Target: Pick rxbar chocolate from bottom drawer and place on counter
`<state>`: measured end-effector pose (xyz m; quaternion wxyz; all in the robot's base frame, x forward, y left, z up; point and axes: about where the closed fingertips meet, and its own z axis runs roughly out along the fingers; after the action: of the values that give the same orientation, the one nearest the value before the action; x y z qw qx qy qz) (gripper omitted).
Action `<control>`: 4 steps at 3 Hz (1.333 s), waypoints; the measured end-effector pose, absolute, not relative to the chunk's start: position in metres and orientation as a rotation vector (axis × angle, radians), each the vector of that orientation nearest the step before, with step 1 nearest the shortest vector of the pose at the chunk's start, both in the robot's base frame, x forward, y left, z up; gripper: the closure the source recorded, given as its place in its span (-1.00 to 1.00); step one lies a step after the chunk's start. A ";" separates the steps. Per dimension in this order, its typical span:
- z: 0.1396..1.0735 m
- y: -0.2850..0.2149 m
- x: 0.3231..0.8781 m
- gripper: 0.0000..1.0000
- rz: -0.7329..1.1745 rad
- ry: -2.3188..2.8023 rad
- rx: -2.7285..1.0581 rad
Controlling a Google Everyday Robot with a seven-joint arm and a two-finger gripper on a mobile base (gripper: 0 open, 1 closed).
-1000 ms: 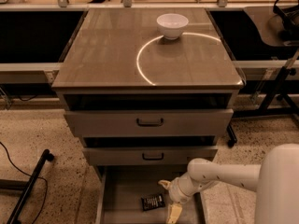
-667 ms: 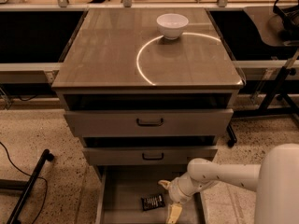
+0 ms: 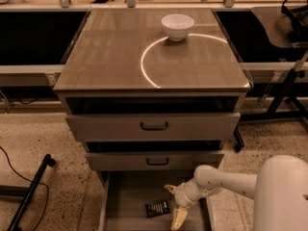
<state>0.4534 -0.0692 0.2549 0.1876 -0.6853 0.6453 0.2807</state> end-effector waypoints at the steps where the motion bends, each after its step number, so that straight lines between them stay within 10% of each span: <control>1: 0.228 -0.067 0.474 -1.00 0.758 1.781 -1.918; 4: 0.151 -0.055 0.510 -1.00 0.704 1.762 -1.895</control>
Offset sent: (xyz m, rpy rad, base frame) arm 0.0683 0.0068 -0.0852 0.0390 -0.1188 -0.0366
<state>0.5097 -0.0550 0.1507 0.2278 -0.6880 0.6398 0.2557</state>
